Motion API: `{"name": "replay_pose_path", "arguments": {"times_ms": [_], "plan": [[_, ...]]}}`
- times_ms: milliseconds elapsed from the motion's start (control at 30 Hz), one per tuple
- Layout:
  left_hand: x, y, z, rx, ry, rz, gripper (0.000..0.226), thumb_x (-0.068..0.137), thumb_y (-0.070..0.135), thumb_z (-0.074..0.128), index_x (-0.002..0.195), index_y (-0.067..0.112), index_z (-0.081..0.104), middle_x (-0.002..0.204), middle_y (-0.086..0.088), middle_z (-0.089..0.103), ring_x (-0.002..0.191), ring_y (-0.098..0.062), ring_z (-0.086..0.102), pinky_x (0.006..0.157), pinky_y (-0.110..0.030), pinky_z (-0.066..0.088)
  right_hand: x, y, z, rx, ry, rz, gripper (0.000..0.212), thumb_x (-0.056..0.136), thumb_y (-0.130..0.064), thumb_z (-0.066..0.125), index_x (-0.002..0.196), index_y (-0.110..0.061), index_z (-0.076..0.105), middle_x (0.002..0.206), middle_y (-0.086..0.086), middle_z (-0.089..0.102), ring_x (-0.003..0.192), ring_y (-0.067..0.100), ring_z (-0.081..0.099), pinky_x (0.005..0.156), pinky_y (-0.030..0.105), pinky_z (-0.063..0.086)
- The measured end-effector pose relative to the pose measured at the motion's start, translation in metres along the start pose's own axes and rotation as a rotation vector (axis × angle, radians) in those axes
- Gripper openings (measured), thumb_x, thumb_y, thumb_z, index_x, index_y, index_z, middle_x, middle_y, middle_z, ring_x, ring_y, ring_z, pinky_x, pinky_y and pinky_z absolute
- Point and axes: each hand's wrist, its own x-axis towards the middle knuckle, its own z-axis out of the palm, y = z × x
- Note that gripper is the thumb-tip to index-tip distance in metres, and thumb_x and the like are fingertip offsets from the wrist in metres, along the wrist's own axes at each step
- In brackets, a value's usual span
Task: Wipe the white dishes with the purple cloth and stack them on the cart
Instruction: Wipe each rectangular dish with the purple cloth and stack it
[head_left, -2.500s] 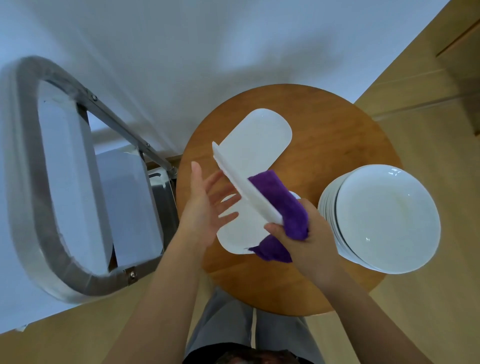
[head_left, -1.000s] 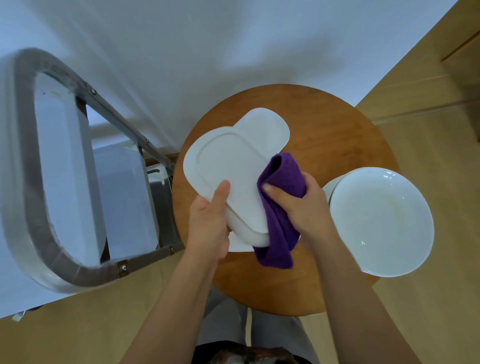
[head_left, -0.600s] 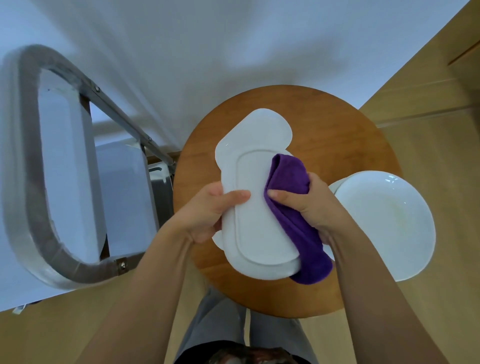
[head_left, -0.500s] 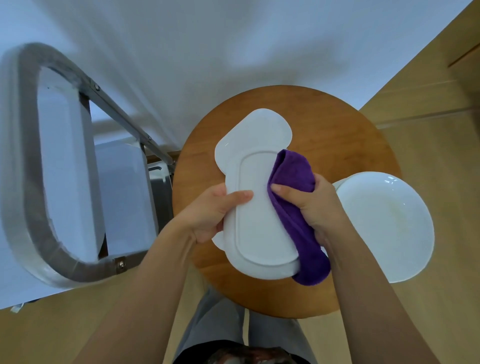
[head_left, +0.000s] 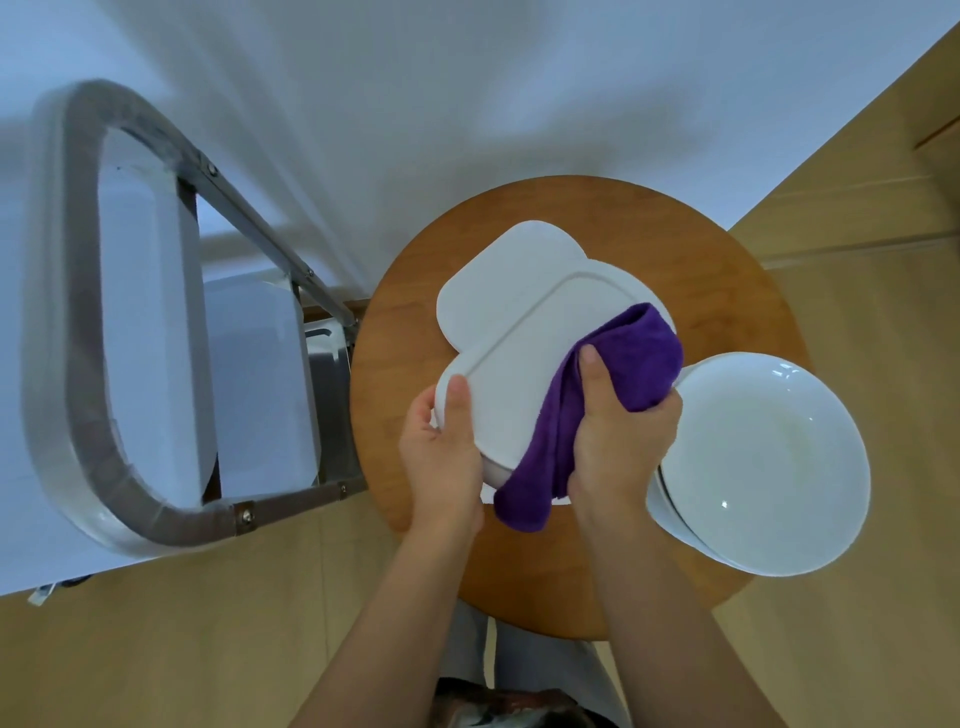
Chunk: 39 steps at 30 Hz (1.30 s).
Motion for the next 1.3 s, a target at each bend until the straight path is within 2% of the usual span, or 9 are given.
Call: {"name": "replay_pose_path", "arguments": {"times_ms": [167, 367, 500, 667, 767, 900, 1100, 1200, 1300], "plan": [[0.014, 0.013, -0.021, 0.183, -0.165, 0.061, 0.005, 0.091, 0.038, 0.055, 0.093, 0.037, 0.060, 0.094, 0.014, 0.068, 0.089, -0.008, 0.066, 0.063, -0.020, 0.053, 0.025, -0.013, -0.020, -0.099, -0.150, 0.011, 0.068, 0.064, -0.035, 0.084, 0.119, -0.020, 0.046, 0.106, -0.005, 0.061, 0.089, 0.010, 0.063, 0.064, 0.022, 0.055], [0.042, 0.052, -0.045, 0.434, -0.451, 0.173, 0.012, 0.092, 0.037, 0.055, 0.095, 0.038, 0.067, 0.090, 0.012, 0.073, 0.082, -0.008, 0.070, 0.061, -0.019, 0.053, 0.054, -0.028, -0.042, -0.368, -0.754, 0.086, 0.072, 0.041, -0.045, 0.085, 0.103, -0.039, 0.051, 0.104, -0.009, 0.062, 0.087, 0.013, 0.065, 0.059, 0.024, 0.055], [0.057, 0.080, -0.041, 0.612, -0.635, 0.156, 0.014, 0.091, 0.037, 0.056, 0.089, 0.039, 0.070, 0.085, 0.011, 0.073, 0.076, -0.008, 0.071, 0.056, -0.016, 0.053, 0.060, -0.025, -0.045, -0.445, -0.958, 0.098, 0.079, 0.044, -0.034, 0.093, 0.112, -0.041, 0.053, 0.108, -0.011, 0.062, 0.096, 0.016, 0.064, 0.069, 0.031, 0.057], [0.059, 0.094, -0.023, 0.806, -0.775, 0.178, 0.010, 0.086, 0.038, 0.062, 0.089, 0.035, 0.071, 0.081, 0.018, 0.072, 0.073, -0.001, 0.068, 0.053, -0.010, 0.049, 0.056, -0.022, -0.042, -0.613, -1.183, 0.119, 0.059, 0.048, -0.032, 0.089, 0.097, -0.045, 0.059, 0.095, -0.017, 0.067, 0.090, 0.013, 0.066, 0.070, 0.029, 0.057], [0.059, 0.095, -0.011, 0.833, -0.724, 0.241, 0.008, 0.078, 0.043, 0.069, 0.083, 0.037, 0.071, 0.081, 0.020, 0.071, 0.077, -0.001, 0.067, 0.058, -0.013, 0.050, 0.050, -0.019, -0.041, -0.614, -1.199, 0.143, 0.060, 0.050, -0.030, 0.088, 0.102, -0.036, 0.060, 0.097, -0.011, 0.068, 0.092, 0.018, 0.066, 0.072, 0.033, 0.058], [0.058, 0.099, 0.002, 0.850, -0.683, 0.234, 0.050, 0.057, 0.064, 0.063, 0.092, 0.030, 0.071, 0.093, 0.012, 0.071, 0.084, -0.006, 0.068, 0.078, -0.028, 0.055, 0.050, -0.024, -0.038, -0.631, -1.180, 0.096, 0.065, 0.052, -0.032, 0.090, 0.108, -0.032, 0.058, 0.101, -0.008, 0.067, 0.095, 0.020, 0.066, 0.076, 0.038, 0.059], [0.059, 0.102, 0.014, 1.004, -0.687, 0.347, 0.051, 0.082, 0.063, 0.049, 0.100, 0.021, 0.070, 0.100, 0.010, 0.068, 0.092, -0.004, 0.061, 0.086, -0.031, 0.048, 0.042, -0.024, -0.037, -0.574, -1.153, 0.049, 0.066, 0.047, -0.041, 0.086, 0.106, -0.037, 0.057, 0.098, -0.015, 0.067, 0.092, 0.012, 0.066, 0.071, 0.028, 0.058], [0.053, 0.104, 0.016, 1.004, -0.722, 0.380, 0.067, 0.071, 0.072, 0.039, 0.101, 0.021, 0.070, 0.108, -0.002, 0.069, 0.103, -0.015, 0.061, 0.092, -0.032, 0.044, 0.039, -0.029, -0.033, -0.567, -1.141, -0.023, 0.063, 0.047, -0.046, 0.084, 0.102, -0.042, 0.055, 0.096, -0.021, 0.066, 0.090, 0.003, 0.064, 0.065, 0.019, 0.055], [0.050, 0.104, 0.018, 1.000, -0.767, 0.384, 0.072, 0.066, 0.074, 0.033, 0.103, 0.023, 0.069, 0.114, 0.001, 0.066, 0.110, -0.013, 0.057, 0.094, -0.027, 0.041, 0.038, -0.035, -0.028, -0.606, -1.126, -0.083, 0.066, 0.046, -0.050, 0.081, 0.105, -0.041, 0.053, 0.098, -0.019, 0.065, 0.089, 0.005, 0.064, 0.065, 0.018, 0.054]]}}
